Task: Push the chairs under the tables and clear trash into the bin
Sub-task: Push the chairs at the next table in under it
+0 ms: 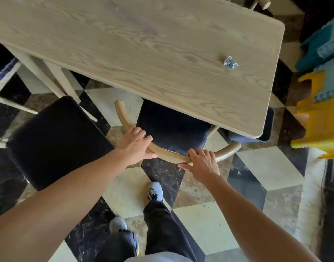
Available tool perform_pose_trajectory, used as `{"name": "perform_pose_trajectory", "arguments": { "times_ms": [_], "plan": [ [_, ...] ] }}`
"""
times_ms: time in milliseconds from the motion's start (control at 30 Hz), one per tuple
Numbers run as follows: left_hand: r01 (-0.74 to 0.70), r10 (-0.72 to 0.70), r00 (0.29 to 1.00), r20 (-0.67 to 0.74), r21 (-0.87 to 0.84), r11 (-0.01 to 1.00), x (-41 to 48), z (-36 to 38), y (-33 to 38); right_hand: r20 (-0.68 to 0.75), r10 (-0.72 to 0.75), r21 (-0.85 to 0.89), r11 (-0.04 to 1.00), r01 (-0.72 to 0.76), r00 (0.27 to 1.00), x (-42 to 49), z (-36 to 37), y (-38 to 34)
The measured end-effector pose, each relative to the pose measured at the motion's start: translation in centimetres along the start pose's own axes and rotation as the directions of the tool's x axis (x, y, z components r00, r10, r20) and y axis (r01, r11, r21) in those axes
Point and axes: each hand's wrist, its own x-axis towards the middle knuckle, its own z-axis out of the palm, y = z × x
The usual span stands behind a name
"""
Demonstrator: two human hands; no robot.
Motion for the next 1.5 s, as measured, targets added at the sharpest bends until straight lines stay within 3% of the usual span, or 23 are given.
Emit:
{"name": "perform_pose_trajectory", "arguments": {
  "times_ms": [200,367,533,700,967,1167,1500],
  "plan": [
    [0.118,-0.124,0.992,-0.004,-0.280,0.953,-6.0,-3.0,-1.4,0.190,0.207,0.049,0.974,-0.220,0.960,-1.4,-3.2,-5.1],
    [0.290,-0.277,0.957,0.088,-0.348,0.891,-15.2,-3.1,-5.7,0.172,0.247,0.105,0.958,-0.267,0.954,-3.7,-5.9,-11.9],
    [0.401,-0.400,0.913,0.075,-0.337,0.852,-27.6,0.5,-11.3,0.219,0.025,0.120,0.991,-0.052,0.975,-6.5,-7.6,-23.8],
    [0.535,-0.557,0.828,0.061,-0.384,0.753,-40.8,4.4,-15.0,0.137,-0.196,0.123,0.976,0.180,0.971,-10.5,-6.7,-39.1],
    [0.685,-0.735,0.671,0.094,-0.457,0.567,-56.2,11.2,-19.1,0.115,-0.470,0.097,0.882,0.461,0.875,-16.7,-3.1,-55.5],
    [0.752,-0.812,0.559,0.169,-0.516,0.410,-60.0,13.6,-21.8,0.147,-0.499,0.091,0.867,0.490,0.854,-16.3,-2.7,-61.3],
    [0.671,-0.768,0.631,0.112,-0.576,0.467,-54.4,14.2,-30.3,0.191,-0.430,0.166,0.900,0.403,0.882,-9.6,-1.8,-68.9]
  ]
}}
